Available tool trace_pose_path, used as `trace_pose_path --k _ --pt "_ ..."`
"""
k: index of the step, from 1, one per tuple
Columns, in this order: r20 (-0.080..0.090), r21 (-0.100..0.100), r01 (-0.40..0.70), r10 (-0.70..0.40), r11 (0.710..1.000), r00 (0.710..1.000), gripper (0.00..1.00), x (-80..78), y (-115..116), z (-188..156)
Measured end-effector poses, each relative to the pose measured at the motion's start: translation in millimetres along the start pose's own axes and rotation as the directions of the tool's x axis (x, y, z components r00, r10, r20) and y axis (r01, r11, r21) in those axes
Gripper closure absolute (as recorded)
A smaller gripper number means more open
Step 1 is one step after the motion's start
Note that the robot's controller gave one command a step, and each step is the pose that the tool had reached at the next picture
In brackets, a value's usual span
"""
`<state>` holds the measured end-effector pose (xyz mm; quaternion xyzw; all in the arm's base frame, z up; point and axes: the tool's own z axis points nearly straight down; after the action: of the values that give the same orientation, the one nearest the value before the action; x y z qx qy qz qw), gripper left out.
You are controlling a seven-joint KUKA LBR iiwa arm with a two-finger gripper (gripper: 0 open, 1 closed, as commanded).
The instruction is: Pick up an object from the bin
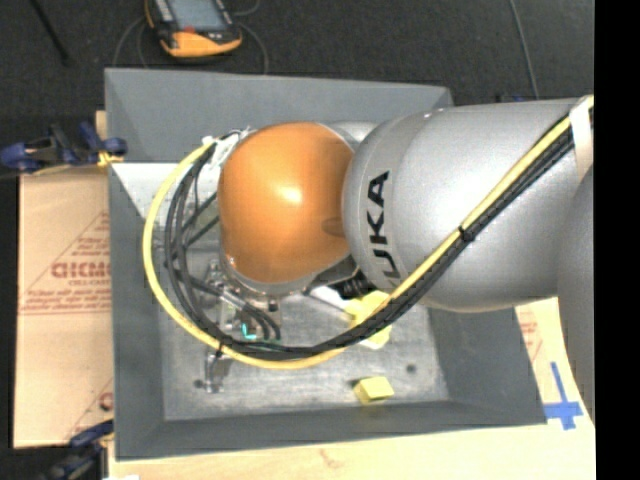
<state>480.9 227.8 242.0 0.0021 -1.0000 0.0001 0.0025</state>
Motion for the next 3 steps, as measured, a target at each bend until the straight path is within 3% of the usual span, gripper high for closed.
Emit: trace_pose_path --k 1,2,3 --pt "0.007 -0.002 -0.005 0.005 1.0 1.0 0.0 -2.0 -1 -4" --pt "0.013 -0.004 0.008 -0.008 1.0 1.0 0.0 -52.0 -16 66" --pt "0.016 -0.003 0.027 -0.027 1.0 1.0 0.0 -123.1 1 153"
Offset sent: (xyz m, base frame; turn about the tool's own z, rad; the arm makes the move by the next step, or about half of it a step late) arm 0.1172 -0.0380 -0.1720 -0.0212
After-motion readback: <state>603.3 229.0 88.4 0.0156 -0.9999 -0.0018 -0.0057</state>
